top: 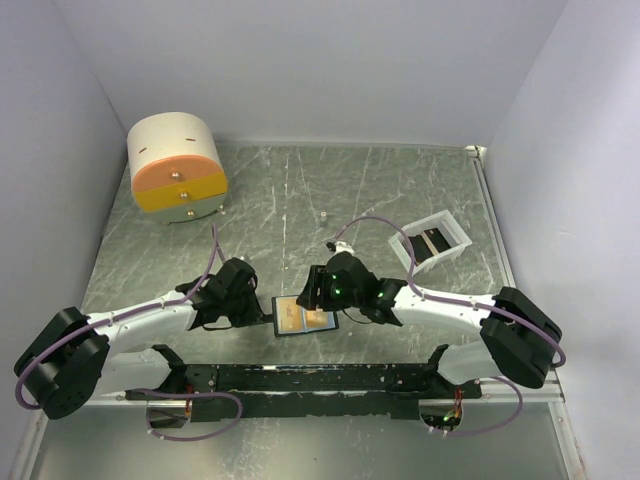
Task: Put the credit cards into the card holder
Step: Insert the credit card into the card holder, then turn over the card slot in the card holder.
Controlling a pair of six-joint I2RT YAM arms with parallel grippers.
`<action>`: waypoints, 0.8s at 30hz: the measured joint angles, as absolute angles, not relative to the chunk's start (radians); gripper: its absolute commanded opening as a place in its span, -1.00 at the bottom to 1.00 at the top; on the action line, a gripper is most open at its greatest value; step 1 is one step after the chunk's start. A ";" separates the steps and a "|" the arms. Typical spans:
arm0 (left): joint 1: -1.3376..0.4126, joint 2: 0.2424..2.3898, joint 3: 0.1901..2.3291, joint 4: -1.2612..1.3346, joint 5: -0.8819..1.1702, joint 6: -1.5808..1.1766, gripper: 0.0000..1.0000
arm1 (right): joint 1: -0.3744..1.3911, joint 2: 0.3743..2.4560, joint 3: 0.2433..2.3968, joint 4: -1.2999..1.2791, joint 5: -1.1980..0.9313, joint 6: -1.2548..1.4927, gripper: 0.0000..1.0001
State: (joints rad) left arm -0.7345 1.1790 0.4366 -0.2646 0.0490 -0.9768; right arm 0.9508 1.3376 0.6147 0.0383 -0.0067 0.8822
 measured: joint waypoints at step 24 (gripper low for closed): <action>-0.735 1.170 0.440 -0.291 0.047 -0.976 -0.82 | 0.909 1.371 0.555 0.014 0.048 0.882 0.15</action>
